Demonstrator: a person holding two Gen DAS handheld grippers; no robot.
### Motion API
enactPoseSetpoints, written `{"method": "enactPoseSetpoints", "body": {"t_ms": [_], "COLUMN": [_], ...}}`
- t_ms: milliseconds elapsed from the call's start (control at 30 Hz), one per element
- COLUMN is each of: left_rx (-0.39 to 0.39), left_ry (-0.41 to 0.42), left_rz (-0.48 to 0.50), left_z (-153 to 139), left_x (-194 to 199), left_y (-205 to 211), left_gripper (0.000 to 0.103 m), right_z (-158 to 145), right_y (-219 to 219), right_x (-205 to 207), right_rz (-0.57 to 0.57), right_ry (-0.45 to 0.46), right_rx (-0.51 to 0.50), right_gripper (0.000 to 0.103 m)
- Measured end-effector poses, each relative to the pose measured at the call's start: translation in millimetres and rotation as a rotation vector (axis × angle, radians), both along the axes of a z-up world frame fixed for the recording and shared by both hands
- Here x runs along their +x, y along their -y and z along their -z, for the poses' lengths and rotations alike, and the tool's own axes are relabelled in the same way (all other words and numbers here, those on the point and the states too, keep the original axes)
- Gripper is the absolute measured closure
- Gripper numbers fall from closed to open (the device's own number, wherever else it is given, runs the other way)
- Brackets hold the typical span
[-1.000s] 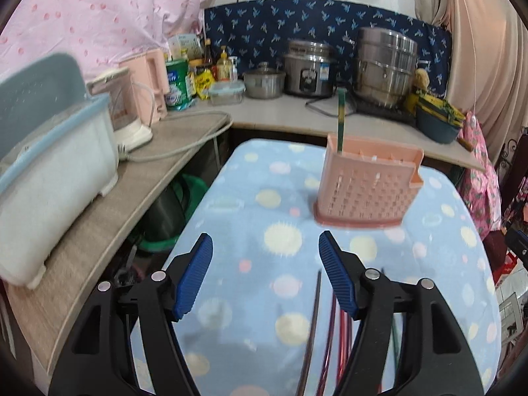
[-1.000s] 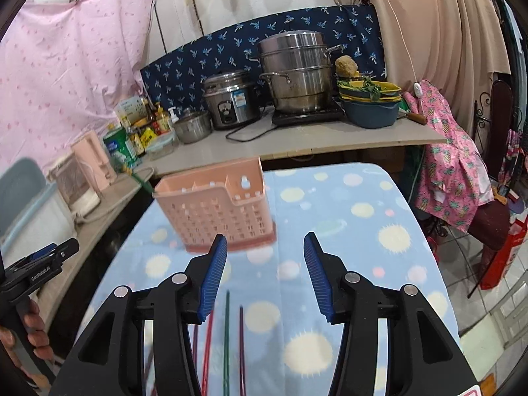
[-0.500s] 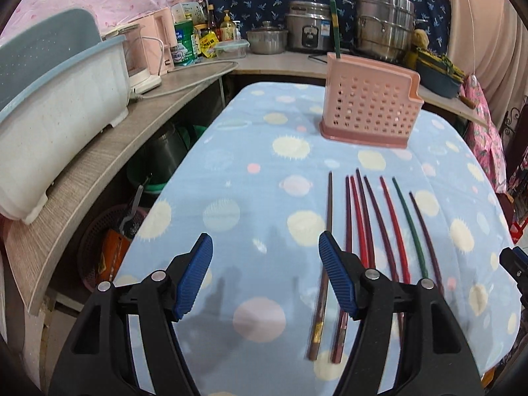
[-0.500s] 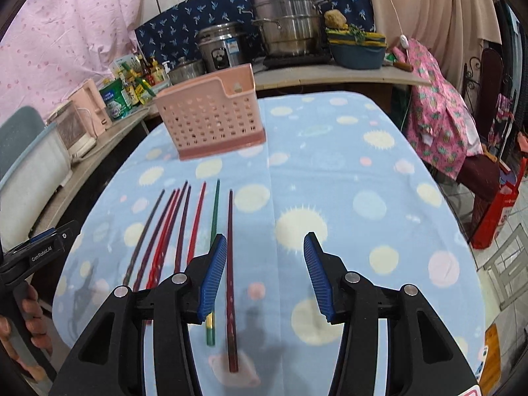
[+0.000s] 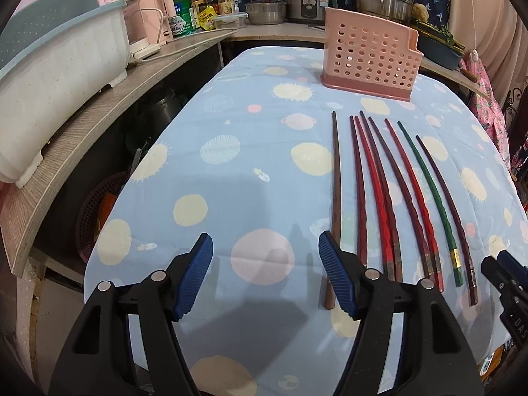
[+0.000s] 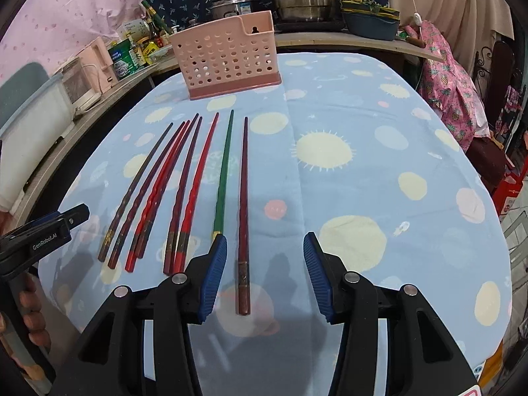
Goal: Organize utensils
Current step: 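Move both tools back to the chopsticks and close the right tool on a dark-red chopstick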
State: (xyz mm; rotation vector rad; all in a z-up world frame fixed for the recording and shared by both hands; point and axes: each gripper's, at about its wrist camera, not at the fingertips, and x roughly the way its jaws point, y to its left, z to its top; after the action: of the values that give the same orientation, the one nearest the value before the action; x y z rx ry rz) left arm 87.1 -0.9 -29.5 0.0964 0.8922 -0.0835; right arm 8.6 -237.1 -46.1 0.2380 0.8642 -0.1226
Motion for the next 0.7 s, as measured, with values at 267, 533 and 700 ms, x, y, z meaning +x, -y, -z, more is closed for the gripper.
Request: {"method": "enactPoseSetpoints", "body": {"t_ms": [267,533,700], "left_rx": [-0.009,-0.006,-0.008], "left_ry": [-0.021,-0.04,-0.052], "left_rz": [0.019,0.038,0.039], "left_z": [8.2,15.1,18.8], "left_x": [-5.0,-7.3,-6.3], "left_y": [4.0,10.6,11.6], "left_gripper": [0.04,0.04,0.04], "right_z": [11.9,17.7,18.6], "right_y": [-12.0,-15.3,-11.7], "right_x": [-0.4,2.0,1.5], "right_rz": [-0.032,-0.041,-0.036], "right_ry": [-0.029,-0.039,-0.041], "right_rx": [0.006,0.001,0.009], "right_gripper": [0.074,0.086,0.092]}}
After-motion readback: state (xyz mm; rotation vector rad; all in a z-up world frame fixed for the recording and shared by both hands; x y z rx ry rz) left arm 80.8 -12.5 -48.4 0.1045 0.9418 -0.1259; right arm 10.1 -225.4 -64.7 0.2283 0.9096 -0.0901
